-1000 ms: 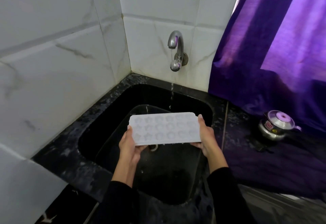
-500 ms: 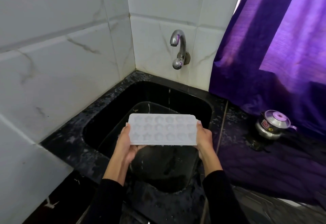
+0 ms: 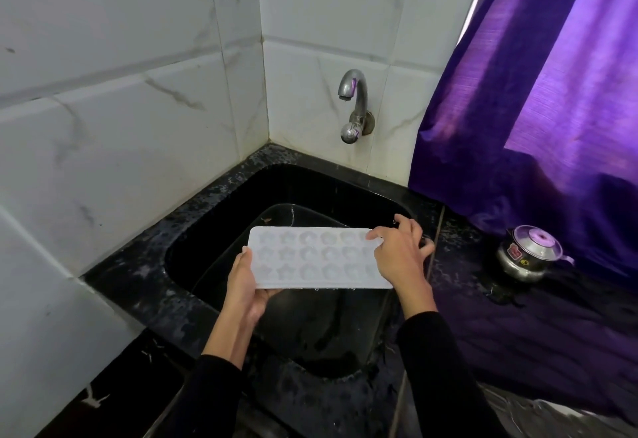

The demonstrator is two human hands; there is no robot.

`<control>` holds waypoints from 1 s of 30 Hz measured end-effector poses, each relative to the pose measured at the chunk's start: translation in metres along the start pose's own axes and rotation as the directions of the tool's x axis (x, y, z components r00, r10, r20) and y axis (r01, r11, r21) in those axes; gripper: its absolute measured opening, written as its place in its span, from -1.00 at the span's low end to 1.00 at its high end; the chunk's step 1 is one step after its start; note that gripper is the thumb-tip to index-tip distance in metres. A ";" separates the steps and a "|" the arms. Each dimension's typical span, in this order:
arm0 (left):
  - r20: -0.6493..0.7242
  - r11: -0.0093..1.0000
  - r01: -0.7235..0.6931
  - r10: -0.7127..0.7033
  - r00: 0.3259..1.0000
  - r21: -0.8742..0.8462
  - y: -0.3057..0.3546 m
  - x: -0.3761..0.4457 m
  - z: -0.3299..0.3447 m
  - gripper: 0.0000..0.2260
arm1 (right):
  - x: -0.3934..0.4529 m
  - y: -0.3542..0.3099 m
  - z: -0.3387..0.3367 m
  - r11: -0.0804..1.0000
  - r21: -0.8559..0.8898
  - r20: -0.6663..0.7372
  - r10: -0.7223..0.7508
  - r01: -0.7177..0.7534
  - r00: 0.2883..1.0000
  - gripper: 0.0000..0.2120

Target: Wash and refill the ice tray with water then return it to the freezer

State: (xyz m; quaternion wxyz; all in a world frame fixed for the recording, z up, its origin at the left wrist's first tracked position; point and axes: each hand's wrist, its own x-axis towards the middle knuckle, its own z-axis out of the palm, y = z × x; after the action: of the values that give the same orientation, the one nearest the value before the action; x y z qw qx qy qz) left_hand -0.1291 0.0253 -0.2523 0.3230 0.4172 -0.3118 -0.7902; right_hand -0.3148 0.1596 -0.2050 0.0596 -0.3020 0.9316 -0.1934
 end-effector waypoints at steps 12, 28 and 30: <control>0.004 1.000 0.007 -0.007 1.000 0.005 0.003 -0.001 0.001 -0.68 | 0.000 -0.005 -0.003 0.976 -0.212 0.060 -0.043 0.055 0.997 -0.44; 0.001 1.000 0.029 -0.029 1.000 0.001 0.002 0.005 0.000 -0.65 | 0.009 -0.009 -0.005 0.977 -0.211 0.109 -0.022 0.044 0.994 -0.37; 0.007 1.000 0.029 -0.029 1.000 0.006 0.001 0.004 0.002 -0.66 | 0.012 -0.013 -0.005 0.975 -0.216 0.113 -0.016 0.041 0.993 -0.47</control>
State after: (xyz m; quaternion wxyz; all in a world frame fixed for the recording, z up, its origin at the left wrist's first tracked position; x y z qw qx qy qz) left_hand -0.1321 0.0219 -0.2528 0.3094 0.4199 -0.3092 -0.7952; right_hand -0.3186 0.1450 -0.1954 0.0750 -0.3304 0.9380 -0.0737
